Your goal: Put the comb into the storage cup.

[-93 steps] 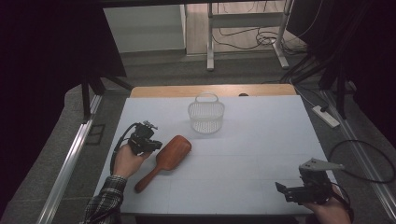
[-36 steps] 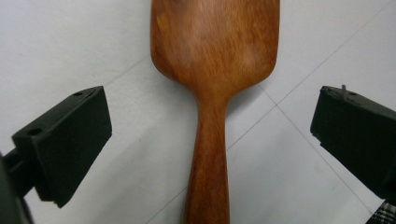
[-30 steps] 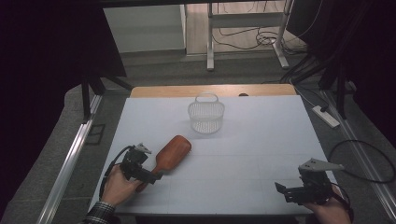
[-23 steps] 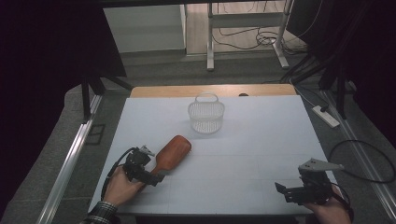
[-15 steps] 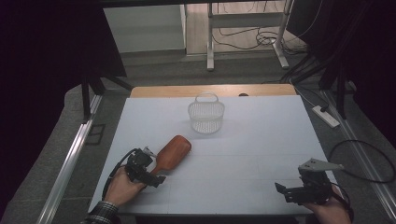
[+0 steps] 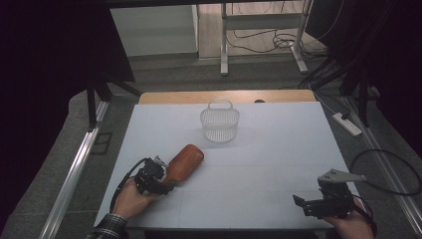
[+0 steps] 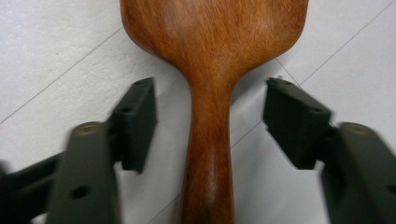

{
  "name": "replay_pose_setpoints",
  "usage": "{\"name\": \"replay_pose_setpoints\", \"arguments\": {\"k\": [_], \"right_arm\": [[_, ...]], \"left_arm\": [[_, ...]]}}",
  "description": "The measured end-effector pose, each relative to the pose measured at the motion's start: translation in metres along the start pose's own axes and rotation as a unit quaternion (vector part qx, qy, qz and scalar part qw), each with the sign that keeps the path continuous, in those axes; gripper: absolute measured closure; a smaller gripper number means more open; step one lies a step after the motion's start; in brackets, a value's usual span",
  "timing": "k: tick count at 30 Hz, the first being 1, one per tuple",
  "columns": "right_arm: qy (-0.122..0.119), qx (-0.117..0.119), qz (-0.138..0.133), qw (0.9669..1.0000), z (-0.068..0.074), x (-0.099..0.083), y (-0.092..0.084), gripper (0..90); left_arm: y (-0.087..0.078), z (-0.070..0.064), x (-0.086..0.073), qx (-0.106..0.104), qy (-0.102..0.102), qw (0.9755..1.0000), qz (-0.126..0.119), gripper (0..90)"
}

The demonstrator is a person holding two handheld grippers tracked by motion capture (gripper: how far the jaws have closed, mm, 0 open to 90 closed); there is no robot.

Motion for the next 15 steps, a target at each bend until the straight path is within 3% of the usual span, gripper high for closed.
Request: {"name": "replay_pose_setpoints", "arguments": {"k": [10, 15], "right_arm": [[0.000, 0.000, 0.001, 1.0000, 0.0000, 0.0000, 0.0002, 0.2], [0.000, 0.000, 0.002, 1.0000, -0.0001, 0.0000, 0.0003, 0.3]], "left_arm": [[0.0039, -0.0004, 0.0019, 0.001, 0.012, 0.9999, 0.011, 62.3], [0.0048, 0.0006, 0.0021, 0.002, 0.015, 0.9998, 0.012, 67.4]]}}
Point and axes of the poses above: each handheld gripper's, and its own axes: y roughly forward along the jaws, x roughly out of its top, z roughly to its left, the point moved 2 cm from there along y, roughly forward along the jaws, and after that the axes turned 3 degrees about -x, right-handed, at the moved point
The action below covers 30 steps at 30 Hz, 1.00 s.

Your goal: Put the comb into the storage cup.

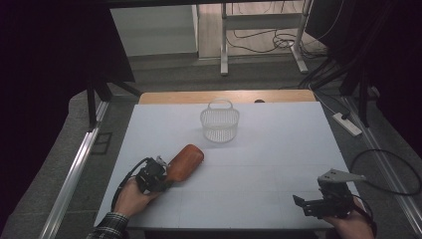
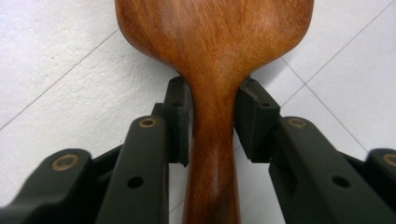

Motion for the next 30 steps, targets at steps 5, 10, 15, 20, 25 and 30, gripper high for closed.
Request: {"name": "replay_pose_setpoints", "arguments": {"k": [5, 10, 15, 20, 25, 30], "right_arm": [[0.001, 0.000, 0.001, 1.0000, -0.0001, 0.0000, 0.0002, 0.4], [0.000, 0.000, 0.001, 1.0000, 0.0000, 0.0001, 0.0001, 0.4], [0.000, 0.000, 0.000, 1.0000, -0.0001, 0.0000, 0.0000, 0.4], [0.000, 0.000, 0.000, 1.0000, -0.0002, 0.0000, 0.0000, 0.4], [0.000, 0.000, -0.001, 1.0000, -0.0002, 0.0000, -0.0002, 0.4], [0.001, -0.001, -0.001, 1.0000, -0.0003, 0.0000, -0.0001, 0.4]], "left_arm": [[0.0001, 0.0007, -0.0001, -0.003, -0.003, 1.0000, 0.002, 69.7], [-0.0004, 0.0027, -0.0003, -0.014, -0.011, 0.9998, 0.001, 71.0], [-0.0020, 0.0046, -0.0006, -0.025, -0.018, 0.9995, -0.005, 71.3], [-0.0034, 0.0043, -0.0002, -0.023, -0.017, 0.9996, -0.009, 71.5], [-0.0051, 0.0042, 0.0000, -0.026, -0.018, 0.9994, -0.014, 71.6], [-0.0071, 0.0028, 0.0005, -0.019, -0.015, 0.9995, -0.020, 71.6]]}}
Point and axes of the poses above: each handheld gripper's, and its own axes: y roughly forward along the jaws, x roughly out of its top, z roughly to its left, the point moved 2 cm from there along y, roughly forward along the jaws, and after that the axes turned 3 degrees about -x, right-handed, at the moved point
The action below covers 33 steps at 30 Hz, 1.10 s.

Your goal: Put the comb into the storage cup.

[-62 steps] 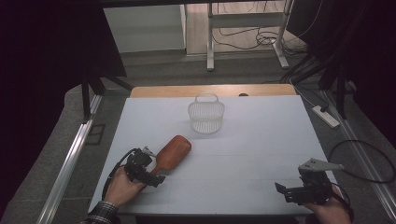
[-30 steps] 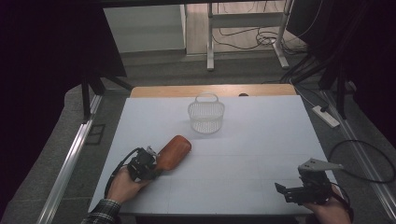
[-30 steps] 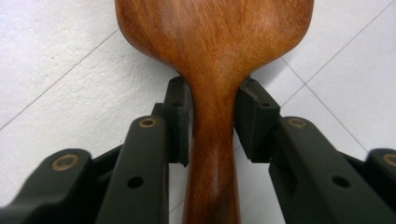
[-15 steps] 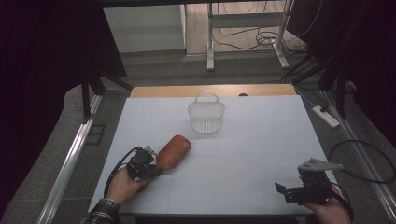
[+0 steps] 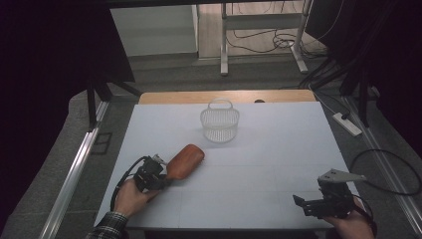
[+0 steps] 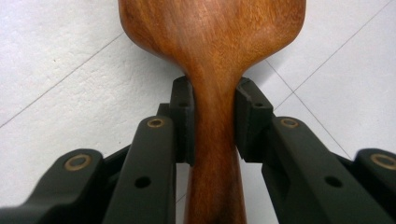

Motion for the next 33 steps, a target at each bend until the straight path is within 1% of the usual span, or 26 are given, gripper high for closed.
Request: {"name": "replay_pose_setpoints", "arguments": {"k": [6, 13, 14, 18, 20, 22, 27, 29, 33], "right_arm": [[-0.001, 0.001, -0.002, 1.0000, 0.000, 0.000, 0.000, 0.4], [-0.005, 0.001, -0.005, 1.0000, 0.001, 0.000, -0.001, 0.1], [-0.005, 0.001, -0.005, 1.0000, 0.001, 0.000, -0.001, 0.1], [-0.007, 0.003, -0.010, 0.9999, 0.001, 0.000, -0.002, 0.0], [-0.008, 0.003, -0.013, 0.9999, 0.002, 0.000, -0.002, 0.0], [-0.009, 0.005, -0.015, 0.9998, 0.002, 0.000, -0.003, 0.0], [-0.013, 0.007, -0.020, 0.9997, 0.003, 0.000, -0.004, 0.0], [-0.017, 0.008, -0.022, 0.9996, 0.003, 0.000, -0.004, 0.0], [-0.020, 0.012, -0.023, 0.9995, 0.004, 0.001, -0.004, 0.0]], "left_arm": [[-0.002, -0.002, 0.001, 0.000, 0.002, 0.9999, -0.010, 71.5], [-0.008, -0.004, 0.002, -0.012, -0.001, 0.9993, -0.036, 71.5], [-0.008, -0.004, 0.002, -0.012, -0.001, 0.9993, -0.036, 71.5], [-0.012, -0.005, 0.002, -0.012, -0.001, 0.9988, -0.048, 71.5], [-0.015, -0.006, 0.002, -0.011, -0.002, 0.9982, -0.058, 71.5], [-0.017, -0.006, 0.002, -0.018, -0.006, 0.9974, -0.069, 71.5], [-0.020, -0.007, 0.001, -0.019, -0.005, 0.9967, -0.078, 71.5], [-0.022, -0.008, 0.001, -0.023, -0.005, 0.9960, -0.087, 71.5], [-0.025, -0.010, 0.002, -0.028, -0.001, 0.9951, -0.095, 71.5]]}}
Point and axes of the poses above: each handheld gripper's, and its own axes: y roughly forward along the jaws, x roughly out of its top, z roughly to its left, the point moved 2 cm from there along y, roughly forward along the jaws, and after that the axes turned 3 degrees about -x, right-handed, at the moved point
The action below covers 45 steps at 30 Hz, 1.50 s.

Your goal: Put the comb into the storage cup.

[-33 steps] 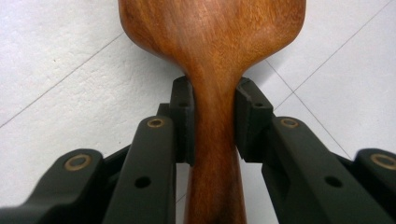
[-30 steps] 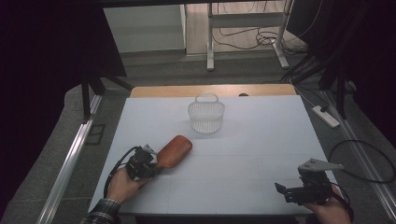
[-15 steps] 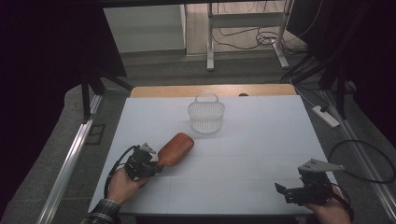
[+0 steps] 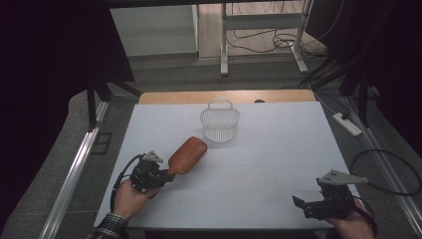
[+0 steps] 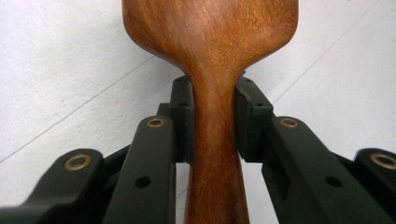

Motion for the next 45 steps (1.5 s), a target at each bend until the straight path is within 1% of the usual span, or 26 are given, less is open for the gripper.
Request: {"name": "replay_pose_setpoints", "arguments": {"k": [2, 4, 5, 9, 14, 17, 20, 25, 30, 35, 37, 38, 40, 42, 44, 45], "right_arm": [[-0.002, 0.003, -0.007, 1.0000, 0.001, 0.001, 0.000, 0.0], [-0.004, 0.005, -0.011, 0.9999, 0.001, 0.002, 0.000, 0.0], [-0.005, 0.005, -0.013, 0.9999, 0.001, 0.003, -0.001, 0.0], [-0.005, 0.012, -0.026, 0.9996, 0.000, 0.007, -0.002, 0.0], [-0.015, 0.030, -0.039, 0.9987, 0.001, 0.012, 0.000, 0.0], [-0.023, 0.045, -0.050, 0.9975, 0.004, 0.015, 0.001, 0.0], [-0.025, 0.055, -0.057, 0.9965, 0.008, 0.020, 0.002, 0.0], [-0.028, 0.065, -0.069, 0.9951, 0.011, 0.027, 0.004, 0.0], [-0.024, 0.078, -0.081, 0.9934, 0.013, 0.034, 0.005, 0.0], [-0.016, 0.097, -0.080, 0.9919, 0.018, 0.042, 0.009, 0.0], [-0.008, 0.113, -0.085, 0.9899, 0.022, 0.047, 0.011, 0.0], [-0.007, 0.116, -0.086, 0.9895, 0.024, 0.048, 0.012, 0.0], [-0.014, 0.115, -0.084, 0.9898, 0.026, 0.051, 0.014, 0.0], [-0.014, 0.117, -0.085, 0.9894, 0.027, 0.052, 0.015, 0.0], [-0.012, 0.120, -0.084, 0.9892, 0.029, 0.055, 0.017, 0.0], [-0.007, 0.125, -0.087, 0.9882, 0.030, 0.057, 0.019, 0.0]], "left_arm": [[-0.001, -0.002, 0.000, 0.001, 0.003, 1.0000, -0.004, 71.5], [-0.002, -0.003, 0.001, -0.002, 0.002, 0.9999, -0.010, 71.5], [-0.003, -0.004, 0.001, 0.000, 0.006, 0.9999, -0.010, 71.5], [-0.006, -0.008, 0.002, -0.002, 0.007, 0.9997, -0.024, 71.5], [-0.009, -0.011, 0.003, -0.003, 0.011, 0.9993, -0.036, 71.5], [-0.010, -0.015, 0.004, -0.003, 0.013, 0.9990, -0.044, 71.5], [-0.011, -0.018, 0.006, -0.004, 0.016, 0.9986, -0.050, 71.5], [-0.012, -0.025, 0.008, -0.007, 0.022, 0.9980, -0.059, 71.5], [-0.013, -0.029, 0.010, -0.011, 0.026, 0.9974, -0.067, 71.5], [-0.014, -0.035, 0.013, -0.015, 0.033, 0.9967, -0.073, 71.5], [-0.015, -0.037, 0.014, -0.016, 0.035, 0.9962, -0.077, 71.5], [-0.015, -0.038, 0.015, -0.016, 0.036, 0.9961, -0.079, 71.5], [-0.015, -0.039, 0.015, -0.019, 0.037, 0.9957, -0.082, 71.5], [-0.016, -0.041, 0.016, -0.019, 0.038, 0.9955, -0.084, 71.5], [-0.016, -0.043, 0.017, -0.021, 0.040, 0.9952, -0.087, 71.5], [-0.016, -0.044, 0.018, -0.020, 0.041, 0.9949, -0.090, 71.5]]}}
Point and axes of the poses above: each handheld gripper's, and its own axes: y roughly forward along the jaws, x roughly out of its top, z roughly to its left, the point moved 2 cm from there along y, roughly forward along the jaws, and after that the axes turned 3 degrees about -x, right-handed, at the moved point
